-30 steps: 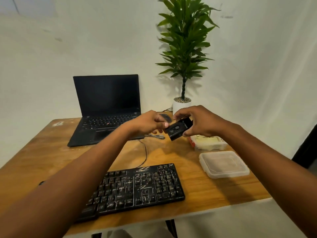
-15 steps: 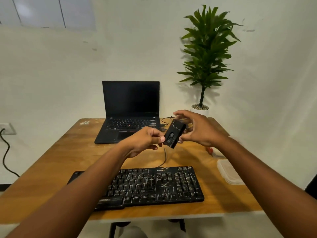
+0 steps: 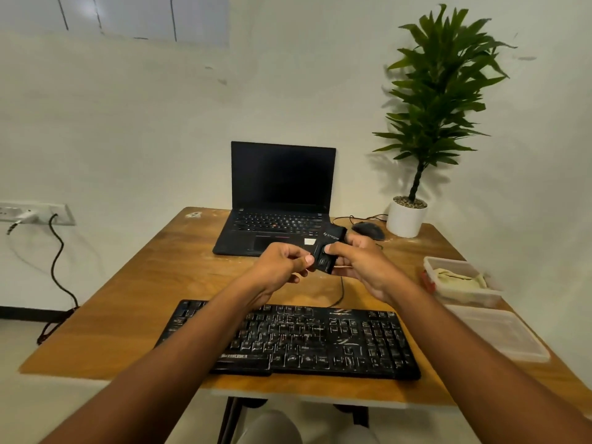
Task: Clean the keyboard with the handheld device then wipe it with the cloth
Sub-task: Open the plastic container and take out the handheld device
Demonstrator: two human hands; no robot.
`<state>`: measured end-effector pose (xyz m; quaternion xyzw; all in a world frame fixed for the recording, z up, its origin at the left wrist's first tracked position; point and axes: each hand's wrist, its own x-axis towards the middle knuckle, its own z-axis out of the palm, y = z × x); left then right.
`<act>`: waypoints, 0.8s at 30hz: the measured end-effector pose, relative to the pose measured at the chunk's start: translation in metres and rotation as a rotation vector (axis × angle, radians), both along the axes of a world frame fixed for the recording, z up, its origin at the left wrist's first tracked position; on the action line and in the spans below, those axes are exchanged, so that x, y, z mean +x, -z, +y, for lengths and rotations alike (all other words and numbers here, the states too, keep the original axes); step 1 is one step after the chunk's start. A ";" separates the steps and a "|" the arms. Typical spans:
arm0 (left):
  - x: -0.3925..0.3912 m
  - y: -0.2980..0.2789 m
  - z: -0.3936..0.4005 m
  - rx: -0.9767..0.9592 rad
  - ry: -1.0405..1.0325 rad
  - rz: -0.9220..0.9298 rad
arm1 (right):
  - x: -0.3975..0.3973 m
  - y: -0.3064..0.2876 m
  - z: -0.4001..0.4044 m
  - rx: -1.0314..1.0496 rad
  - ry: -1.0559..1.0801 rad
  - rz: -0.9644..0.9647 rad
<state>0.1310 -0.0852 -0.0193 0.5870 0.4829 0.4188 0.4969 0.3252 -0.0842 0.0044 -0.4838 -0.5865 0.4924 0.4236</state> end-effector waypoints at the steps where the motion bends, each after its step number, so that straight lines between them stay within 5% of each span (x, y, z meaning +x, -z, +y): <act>1: -0.005 0.001 -0.001 0.011 -0.015 0.018 | -0.006 0.000 0.000 0.008 0.002 -0.006; 24: -0.090 0.007 -0.018 0.176 -0.201 0.226 | -0.092 0.013 0.010 -0.072 -0.018 0.068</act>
